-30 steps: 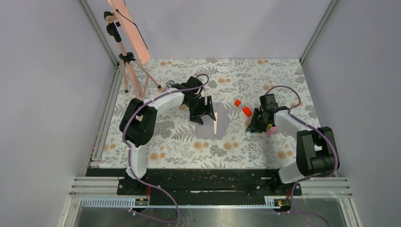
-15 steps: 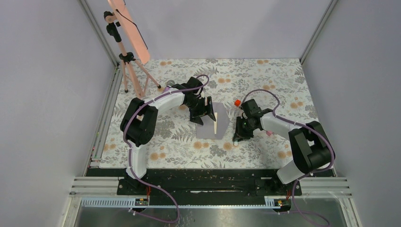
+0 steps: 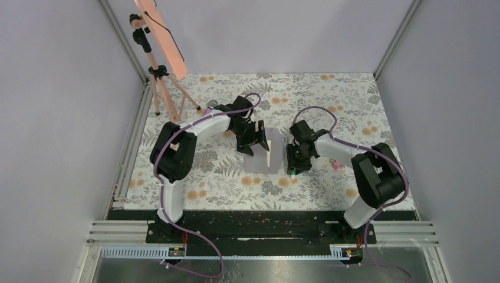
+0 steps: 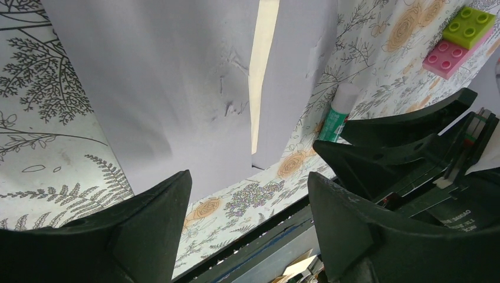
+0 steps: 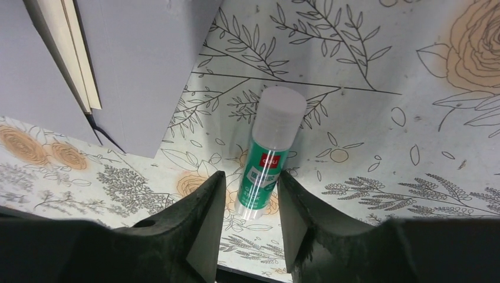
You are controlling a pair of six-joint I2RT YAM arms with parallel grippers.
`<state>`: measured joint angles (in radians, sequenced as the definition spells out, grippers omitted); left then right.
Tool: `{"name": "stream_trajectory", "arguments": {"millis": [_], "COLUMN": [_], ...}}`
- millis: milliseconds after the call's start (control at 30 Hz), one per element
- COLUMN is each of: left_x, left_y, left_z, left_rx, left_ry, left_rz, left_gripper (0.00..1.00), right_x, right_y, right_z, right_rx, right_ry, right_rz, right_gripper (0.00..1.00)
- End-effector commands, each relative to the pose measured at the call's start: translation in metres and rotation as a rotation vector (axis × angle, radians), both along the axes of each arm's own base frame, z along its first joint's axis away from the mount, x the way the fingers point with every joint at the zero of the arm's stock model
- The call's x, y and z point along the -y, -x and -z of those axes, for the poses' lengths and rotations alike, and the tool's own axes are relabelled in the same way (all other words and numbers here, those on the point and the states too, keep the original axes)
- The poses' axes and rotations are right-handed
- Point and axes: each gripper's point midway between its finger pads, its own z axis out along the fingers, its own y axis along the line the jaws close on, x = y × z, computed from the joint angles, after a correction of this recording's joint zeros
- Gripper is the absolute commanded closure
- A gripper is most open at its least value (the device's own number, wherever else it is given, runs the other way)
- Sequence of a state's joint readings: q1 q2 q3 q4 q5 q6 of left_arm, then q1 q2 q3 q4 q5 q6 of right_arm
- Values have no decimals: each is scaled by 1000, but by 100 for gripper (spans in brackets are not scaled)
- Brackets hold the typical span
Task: Place the letter into the envelope and seal it
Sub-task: Pick up the solid glue from the center of the board.
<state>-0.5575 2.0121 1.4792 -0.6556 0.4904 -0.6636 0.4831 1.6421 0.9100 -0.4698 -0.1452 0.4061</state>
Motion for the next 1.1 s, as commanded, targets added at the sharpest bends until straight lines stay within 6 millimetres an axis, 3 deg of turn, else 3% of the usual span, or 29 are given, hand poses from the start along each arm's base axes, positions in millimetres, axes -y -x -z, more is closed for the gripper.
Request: {"name": "stream_trajectory", "arguments": {"millis": [0,133,300,400,733,933,1067], "left_x": [9,8,10,10,28,39,43], "left_y": [-6,-5,-3,-2,14,13,15], "left_z": [-19,-19,-23,-37,-99,-162,-172], "left_rx": [44,43,46,80,187,318,329], "left_ry": [44,41,60,83,246,416,453], "left_rz": [9,11,28,44,140,158,158], "left_gripper": [27,27,26,25,29,30,28], "right_x": [11,12,5,-10,-56,-77,-84], "right_y": [9,9,8,6,-4,-1,-3], "right_z": [11,15,12,2,-92,-135,-153], "right_rx": [-25,-40,-45,3,356,402,431], "right_ry": [132,163,133,32,-367,-527,-579], "right_rz": [-53,-61,-77,-115,-172,-210,-206], "right_gripper": [54,59,90,100,100,100,100]}}
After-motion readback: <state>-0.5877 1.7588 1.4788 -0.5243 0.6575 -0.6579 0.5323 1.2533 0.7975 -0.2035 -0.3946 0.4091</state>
